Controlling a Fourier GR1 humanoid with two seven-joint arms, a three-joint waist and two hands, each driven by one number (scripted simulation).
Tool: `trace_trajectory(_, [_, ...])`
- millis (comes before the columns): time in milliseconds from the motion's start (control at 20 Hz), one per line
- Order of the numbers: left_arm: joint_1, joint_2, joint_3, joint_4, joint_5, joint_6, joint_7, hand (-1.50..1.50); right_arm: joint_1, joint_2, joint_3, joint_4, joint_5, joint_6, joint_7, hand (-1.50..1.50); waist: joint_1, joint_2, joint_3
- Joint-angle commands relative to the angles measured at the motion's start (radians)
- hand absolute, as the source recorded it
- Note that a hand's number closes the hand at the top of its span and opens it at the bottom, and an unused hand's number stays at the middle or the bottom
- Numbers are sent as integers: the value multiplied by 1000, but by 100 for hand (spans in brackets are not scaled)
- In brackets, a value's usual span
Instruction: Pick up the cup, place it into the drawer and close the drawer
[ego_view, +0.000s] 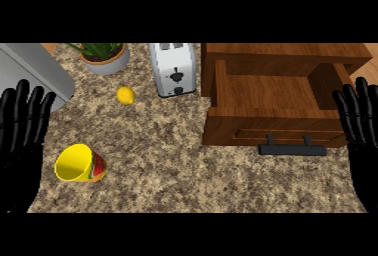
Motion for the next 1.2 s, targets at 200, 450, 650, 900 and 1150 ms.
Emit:
trace_trajectory(200, [131, 59, 43, -75, 189, -172, -34, -150, 1, 47, 9, 35, 28, -37, -58, -150, -3, 7, 36])
trace_trajectory(450, [255, 16, 94, -48, 417, -204, 51, -150, 39, 3, 39, 37, 64, 10, -22, -150, 0, 7, 36])
trace_trajectory(650, [256, 35, 145, 9, 471, -258, 53, -150, -19, -33, -33, 68, 8, 43, -4, -150, -6, 7, 36])
trace_trajectory(900, [337, -7, 149, 71, 408, -310, -27, -150, -39, -35, -47, 57, -13, 57, 24, -150, -6, 7, 36])
trace_trajectory(1150, [320, 3, 217, 242, 318, -328, -129, -150, -12, -36, -63, 93, -25, 77, -36, -150, -9, 7, 36])
